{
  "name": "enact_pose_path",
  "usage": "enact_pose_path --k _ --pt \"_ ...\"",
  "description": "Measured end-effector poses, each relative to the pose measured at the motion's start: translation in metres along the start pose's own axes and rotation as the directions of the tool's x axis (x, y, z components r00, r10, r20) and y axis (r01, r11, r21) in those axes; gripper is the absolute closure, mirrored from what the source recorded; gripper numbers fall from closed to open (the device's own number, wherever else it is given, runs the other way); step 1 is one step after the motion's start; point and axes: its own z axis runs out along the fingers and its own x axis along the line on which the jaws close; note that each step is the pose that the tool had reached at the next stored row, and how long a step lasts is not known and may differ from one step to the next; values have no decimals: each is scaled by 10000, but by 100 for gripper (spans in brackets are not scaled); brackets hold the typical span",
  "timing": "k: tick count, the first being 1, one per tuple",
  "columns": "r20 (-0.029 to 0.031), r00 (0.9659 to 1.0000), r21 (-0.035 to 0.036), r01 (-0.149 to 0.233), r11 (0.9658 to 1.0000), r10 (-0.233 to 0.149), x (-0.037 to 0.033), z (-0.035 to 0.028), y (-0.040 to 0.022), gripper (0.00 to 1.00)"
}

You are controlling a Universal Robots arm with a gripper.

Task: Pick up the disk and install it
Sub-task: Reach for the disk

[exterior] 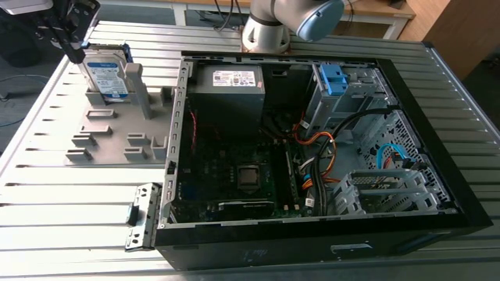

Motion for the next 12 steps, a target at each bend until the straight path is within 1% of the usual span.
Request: enact_pose_path --k 7,12 --pt "-1 10000 1 -2 10000 2 14 5 4 89" --pt "-1 10000 1 -1 10000 1 33 12 32 89"
